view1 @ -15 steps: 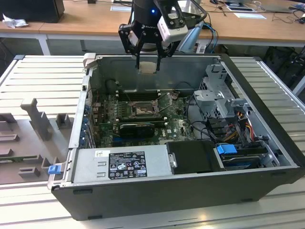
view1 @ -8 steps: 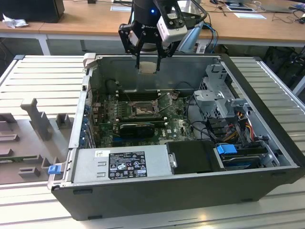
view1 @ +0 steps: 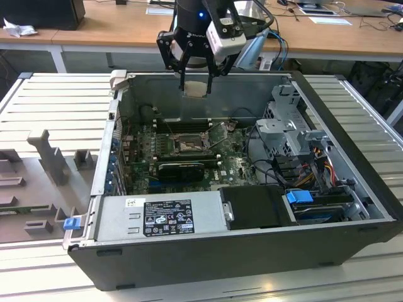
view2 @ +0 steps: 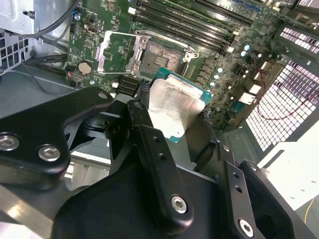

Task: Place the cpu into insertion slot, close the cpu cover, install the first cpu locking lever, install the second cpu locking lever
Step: 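Place the cpu into insertion slot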

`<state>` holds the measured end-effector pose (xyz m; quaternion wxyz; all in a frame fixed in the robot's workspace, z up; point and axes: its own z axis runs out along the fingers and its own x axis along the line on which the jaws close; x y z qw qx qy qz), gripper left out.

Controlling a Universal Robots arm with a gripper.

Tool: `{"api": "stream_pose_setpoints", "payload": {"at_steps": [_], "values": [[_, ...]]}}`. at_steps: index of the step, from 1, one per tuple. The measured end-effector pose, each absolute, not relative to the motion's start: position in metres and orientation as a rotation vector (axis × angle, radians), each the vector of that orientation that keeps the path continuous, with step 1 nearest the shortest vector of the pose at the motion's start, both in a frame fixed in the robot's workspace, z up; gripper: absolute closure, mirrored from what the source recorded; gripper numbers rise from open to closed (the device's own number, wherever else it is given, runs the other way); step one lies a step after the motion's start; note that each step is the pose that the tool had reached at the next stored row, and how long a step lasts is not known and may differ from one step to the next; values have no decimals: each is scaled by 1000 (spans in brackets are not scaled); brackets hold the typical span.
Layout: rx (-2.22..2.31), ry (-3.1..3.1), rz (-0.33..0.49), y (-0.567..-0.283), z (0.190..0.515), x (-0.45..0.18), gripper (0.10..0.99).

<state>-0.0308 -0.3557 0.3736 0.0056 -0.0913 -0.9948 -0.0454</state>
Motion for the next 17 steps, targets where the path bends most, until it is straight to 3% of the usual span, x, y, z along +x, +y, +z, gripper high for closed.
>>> {"api": "stream_pose_setpoints", "payload": {"at_steps": [17], "values": [[-361,-3109,-143,-356,374,-31,553]]}}
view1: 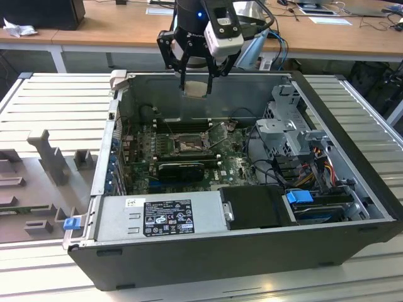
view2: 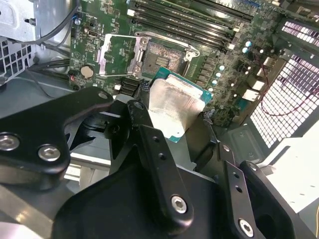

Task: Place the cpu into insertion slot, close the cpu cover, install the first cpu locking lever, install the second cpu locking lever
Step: 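Place the cpu into insertion slot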

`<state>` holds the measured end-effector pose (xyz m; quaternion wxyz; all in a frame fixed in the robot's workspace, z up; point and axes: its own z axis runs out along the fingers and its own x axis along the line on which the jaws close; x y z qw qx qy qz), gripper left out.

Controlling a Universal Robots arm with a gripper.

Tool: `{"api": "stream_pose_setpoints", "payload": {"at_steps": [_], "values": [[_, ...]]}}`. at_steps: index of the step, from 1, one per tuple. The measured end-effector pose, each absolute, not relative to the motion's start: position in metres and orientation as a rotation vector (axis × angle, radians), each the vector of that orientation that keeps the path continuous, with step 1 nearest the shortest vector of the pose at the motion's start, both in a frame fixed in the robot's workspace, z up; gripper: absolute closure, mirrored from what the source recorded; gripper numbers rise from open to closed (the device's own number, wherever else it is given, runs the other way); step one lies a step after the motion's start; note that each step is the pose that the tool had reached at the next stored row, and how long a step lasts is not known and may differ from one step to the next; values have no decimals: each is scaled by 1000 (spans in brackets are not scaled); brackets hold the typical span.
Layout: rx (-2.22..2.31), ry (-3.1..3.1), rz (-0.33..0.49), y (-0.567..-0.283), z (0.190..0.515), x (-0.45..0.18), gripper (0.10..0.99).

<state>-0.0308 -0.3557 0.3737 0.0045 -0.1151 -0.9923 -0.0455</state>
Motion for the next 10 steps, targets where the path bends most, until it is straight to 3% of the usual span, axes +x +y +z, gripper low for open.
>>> {"api": "stream_pose_setpoints", "payload": {"at_steps": [10], "values": [[-406,-3104,-143,-356,374,-31,553]]}}
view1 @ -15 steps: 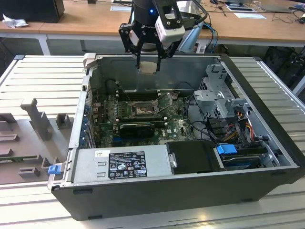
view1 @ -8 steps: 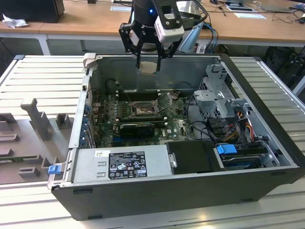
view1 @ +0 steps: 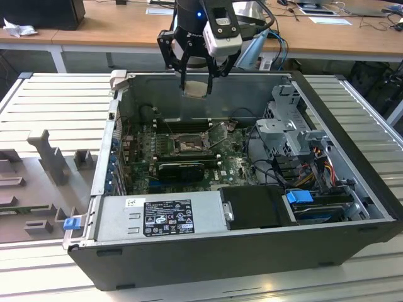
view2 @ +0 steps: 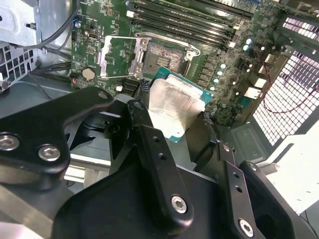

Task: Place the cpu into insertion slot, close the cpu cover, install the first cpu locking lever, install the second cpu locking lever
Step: 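Place the cpu into insertion slot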

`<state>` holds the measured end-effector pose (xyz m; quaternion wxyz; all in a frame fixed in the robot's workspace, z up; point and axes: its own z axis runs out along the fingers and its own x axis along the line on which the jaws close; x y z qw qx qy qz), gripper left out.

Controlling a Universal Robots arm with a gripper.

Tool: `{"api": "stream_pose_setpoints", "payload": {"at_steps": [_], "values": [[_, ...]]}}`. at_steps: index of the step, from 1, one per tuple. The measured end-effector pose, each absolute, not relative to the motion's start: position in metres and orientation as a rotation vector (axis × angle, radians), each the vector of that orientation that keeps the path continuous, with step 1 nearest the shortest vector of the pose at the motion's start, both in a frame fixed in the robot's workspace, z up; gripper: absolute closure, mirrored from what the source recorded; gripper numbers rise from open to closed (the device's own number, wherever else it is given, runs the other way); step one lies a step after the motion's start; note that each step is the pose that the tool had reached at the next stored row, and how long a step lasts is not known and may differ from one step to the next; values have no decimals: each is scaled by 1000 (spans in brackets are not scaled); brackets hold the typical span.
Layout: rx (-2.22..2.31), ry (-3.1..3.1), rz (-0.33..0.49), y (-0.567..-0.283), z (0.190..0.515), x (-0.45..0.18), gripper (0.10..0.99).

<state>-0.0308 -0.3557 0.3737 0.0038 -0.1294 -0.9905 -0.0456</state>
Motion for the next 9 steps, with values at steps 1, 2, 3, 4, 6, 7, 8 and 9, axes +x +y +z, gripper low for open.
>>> {"api": "stream_pose_setpoints", "payload": {"at_steps": [1,2,3,4,6,7,8,9], "values": [[-408,-3104,-143,-356,374,-31,553],[-411,-3104,-143,-356,374,-31,553],[-415,-3103,-143,-356,374,-31,553],[-418,-3103,-143,-356,374,-31,553],[-431,-3102,-143,-356,374,-31,553],[-433,-3101,-143,-356,374,-31,553],[-439,-3101,-143,-356,374,-31,553],[-445,-3100,-143,-356,374,-31,553]]}}
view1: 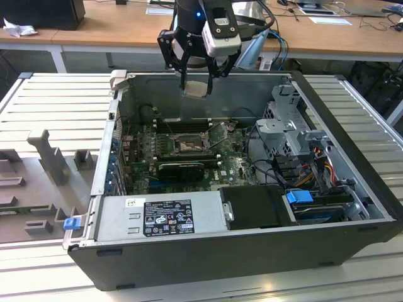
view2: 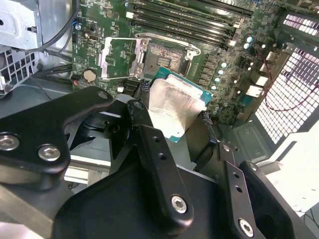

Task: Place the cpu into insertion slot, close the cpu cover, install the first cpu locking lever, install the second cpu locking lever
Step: 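Place the cpu into insertion slot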

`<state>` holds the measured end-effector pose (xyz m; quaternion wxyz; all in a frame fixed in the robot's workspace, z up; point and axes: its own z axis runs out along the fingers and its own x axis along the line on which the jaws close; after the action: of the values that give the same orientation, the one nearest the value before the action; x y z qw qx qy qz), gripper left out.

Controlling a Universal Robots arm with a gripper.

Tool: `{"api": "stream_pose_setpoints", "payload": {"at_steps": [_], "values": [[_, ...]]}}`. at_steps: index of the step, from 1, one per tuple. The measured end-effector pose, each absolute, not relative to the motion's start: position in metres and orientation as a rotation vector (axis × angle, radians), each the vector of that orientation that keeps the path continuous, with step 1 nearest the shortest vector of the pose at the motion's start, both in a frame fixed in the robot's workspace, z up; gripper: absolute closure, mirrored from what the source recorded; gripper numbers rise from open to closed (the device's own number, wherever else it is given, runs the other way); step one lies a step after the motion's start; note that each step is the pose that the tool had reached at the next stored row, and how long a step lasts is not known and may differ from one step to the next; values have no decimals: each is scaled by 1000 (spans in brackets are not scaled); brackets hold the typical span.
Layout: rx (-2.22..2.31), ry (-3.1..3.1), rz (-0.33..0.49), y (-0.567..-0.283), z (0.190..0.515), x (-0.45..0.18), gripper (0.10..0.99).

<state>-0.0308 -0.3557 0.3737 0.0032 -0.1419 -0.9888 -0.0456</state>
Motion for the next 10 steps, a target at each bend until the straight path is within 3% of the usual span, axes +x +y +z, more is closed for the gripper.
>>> {"api": "stream_pose_setpoints", "payload": {"at_steps": [10], "values": [[-609,-3077,-144,-356,373,-31,553]]}}
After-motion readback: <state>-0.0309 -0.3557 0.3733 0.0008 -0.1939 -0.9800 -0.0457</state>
